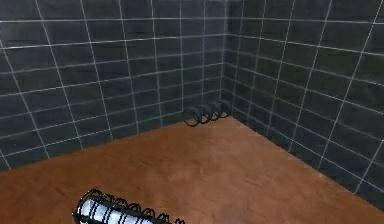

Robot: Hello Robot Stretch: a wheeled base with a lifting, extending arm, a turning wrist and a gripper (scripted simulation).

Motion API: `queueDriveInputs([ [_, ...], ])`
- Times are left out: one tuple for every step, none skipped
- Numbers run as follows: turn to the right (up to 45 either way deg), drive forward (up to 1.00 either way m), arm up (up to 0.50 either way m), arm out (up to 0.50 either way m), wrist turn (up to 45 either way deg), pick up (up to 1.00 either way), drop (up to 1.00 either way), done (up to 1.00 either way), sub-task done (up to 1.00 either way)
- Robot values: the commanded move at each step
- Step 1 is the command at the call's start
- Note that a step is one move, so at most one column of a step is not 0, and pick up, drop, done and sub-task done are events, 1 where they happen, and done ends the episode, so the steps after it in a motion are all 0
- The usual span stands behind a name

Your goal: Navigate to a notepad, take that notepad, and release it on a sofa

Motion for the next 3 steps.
queueDriveInputs([
  [-45.0,0.0,0.0,0.0,0.0,0.0,0.0,0.0,0.0],
  [-24.0,0.0,0.0,0.0,0.0,0.0,0.0,0.0,0.0],
  [0.0,1.0,0.0,0.0,0.0,0.0,0.0,0.0,0.0],
])
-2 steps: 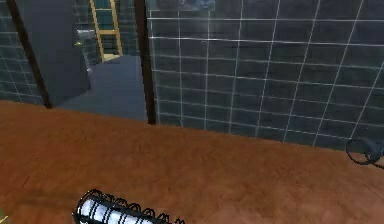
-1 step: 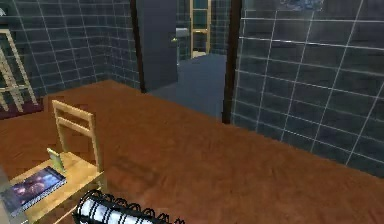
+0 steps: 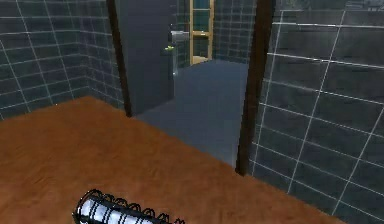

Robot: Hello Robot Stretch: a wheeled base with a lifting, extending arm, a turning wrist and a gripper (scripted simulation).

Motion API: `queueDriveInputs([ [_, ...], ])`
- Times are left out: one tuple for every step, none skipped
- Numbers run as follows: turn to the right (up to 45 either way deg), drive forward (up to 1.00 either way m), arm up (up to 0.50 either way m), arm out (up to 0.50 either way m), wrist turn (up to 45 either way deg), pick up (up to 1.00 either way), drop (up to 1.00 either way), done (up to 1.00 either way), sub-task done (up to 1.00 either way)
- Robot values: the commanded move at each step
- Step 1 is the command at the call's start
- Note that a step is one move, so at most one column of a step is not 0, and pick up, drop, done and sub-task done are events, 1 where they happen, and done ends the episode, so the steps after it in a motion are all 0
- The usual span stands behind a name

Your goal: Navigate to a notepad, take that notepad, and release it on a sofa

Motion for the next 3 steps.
queueDriveInputs([
  [0.0,1.0,0.0,0.0,0.0,0.0,0.0,0.0,0.0],
  [-6.0,0.0,0.0,0.0,0.0,0.0,0.0,0.0,0.0],
  [0.0,0.75,0.0,0.0,0.0,0.0,0.0,0.0,0.0],
])
